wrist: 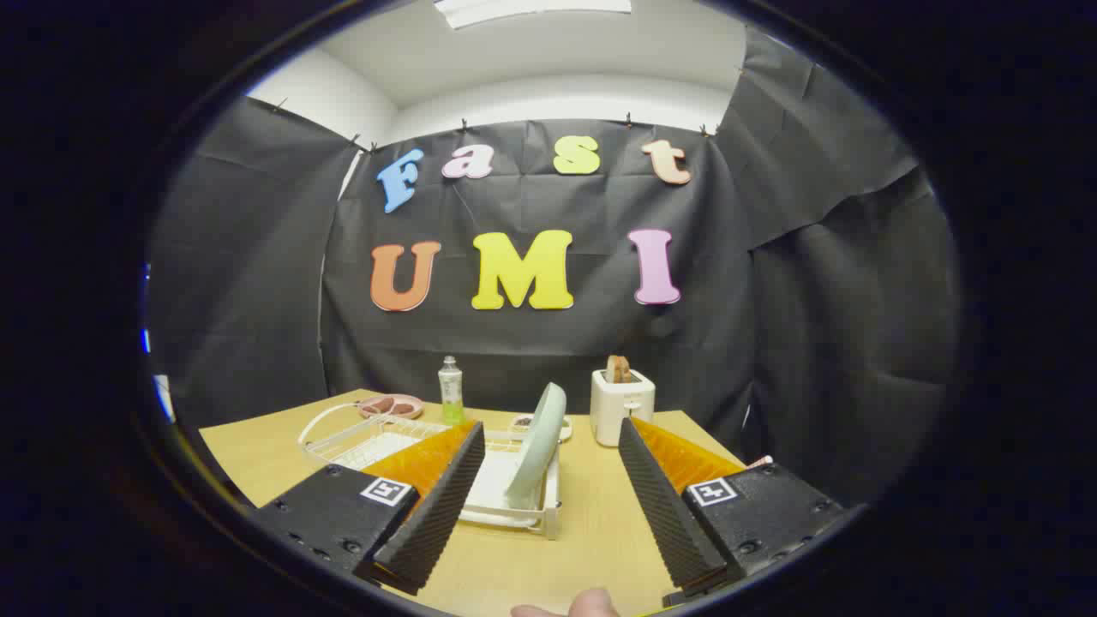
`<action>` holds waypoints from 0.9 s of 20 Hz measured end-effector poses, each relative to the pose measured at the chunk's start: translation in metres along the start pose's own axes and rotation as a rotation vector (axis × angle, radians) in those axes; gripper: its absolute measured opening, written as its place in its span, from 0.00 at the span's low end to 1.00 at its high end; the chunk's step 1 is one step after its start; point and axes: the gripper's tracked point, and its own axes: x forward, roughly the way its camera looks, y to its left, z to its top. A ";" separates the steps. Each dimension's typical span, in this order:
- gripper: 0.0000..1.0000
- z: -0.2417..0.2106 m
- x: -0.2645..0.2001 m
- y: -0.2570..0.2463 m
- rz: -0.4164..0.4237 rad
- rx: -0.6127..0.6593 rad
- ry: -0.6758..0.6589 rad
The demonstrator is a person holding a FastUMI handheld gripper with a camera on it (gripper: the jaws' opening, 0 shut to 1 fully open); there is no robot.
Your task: Take the plate from the dish rack, then take the spoon from the basket and place it into the plate.
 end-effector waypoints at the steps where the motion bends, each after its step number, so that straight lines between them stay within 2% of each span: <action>1: 1.00 0.000 0.001 0.002 0.008 -0.001 0.006; 18: 1.00 -0.011 0.015 -0.003 0.027 -0.012 0.007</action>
